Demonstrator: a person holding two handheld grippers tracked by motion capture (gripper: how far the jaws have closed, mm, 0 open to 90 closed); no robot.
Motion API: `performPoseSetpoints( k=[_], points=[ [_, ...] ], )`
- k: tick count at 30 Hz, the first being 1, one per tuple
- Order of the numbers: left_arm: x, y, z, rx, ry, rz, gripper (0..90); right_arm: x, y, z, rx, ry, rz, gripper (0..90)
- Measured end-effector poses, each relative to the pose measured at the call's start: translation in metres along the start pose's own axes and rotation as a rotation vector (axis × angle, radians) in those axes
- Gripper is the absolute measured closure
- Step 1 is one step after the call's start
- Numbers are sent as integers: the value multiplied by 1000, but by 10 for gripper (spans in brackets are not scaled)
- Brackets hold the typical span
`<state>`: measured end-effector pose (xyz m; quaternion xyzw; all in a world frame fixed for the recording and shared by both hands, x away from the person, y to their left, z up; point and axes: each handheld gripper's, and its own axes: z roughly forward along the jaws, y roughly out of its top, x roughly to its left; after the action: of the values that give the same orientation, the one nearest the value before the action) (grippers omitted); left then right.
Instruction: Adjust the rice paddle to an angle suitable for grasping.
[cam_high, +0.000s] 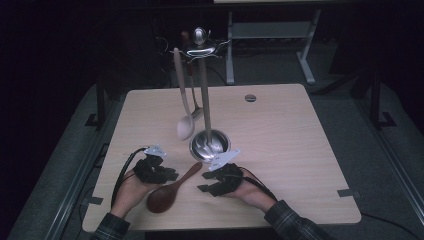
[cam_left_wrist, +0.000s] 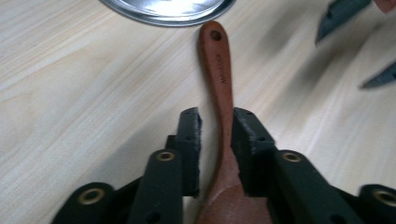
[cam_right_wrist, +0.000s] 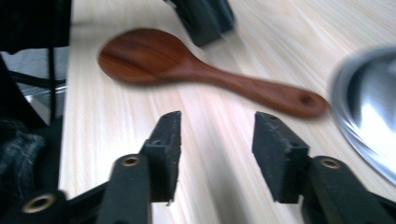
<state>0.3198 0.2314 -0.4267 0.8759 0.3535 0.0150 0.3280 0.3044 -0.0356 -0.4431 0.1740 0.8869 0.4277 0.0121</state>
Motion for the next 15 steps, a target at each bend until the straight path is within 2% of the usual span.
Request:
performPoseSetpoints(
  k=[3,4,7,10,13,15],
  points=[
    [-2,6,-3,27,-8,14,664,-4,-11,-14,3,-38,35,453],
    [-3,10,-5,51,-6,30,652,-5,-15,-18,4,-50,43,444],
    [-7,17,-6,84,2,46,634,-11,-28,-32,6,-95,68,416],
    [-11,25,-3,109,15,65,628,-16,-40,-45,15,-127,101,394],
    [-14,32,2,143,27,83,629,-20,-50,-57,21,-141,144,371],
    [-16,36,7,189,40,88,630,-23,-58,-65,29,-169,158,360]
  ],
)
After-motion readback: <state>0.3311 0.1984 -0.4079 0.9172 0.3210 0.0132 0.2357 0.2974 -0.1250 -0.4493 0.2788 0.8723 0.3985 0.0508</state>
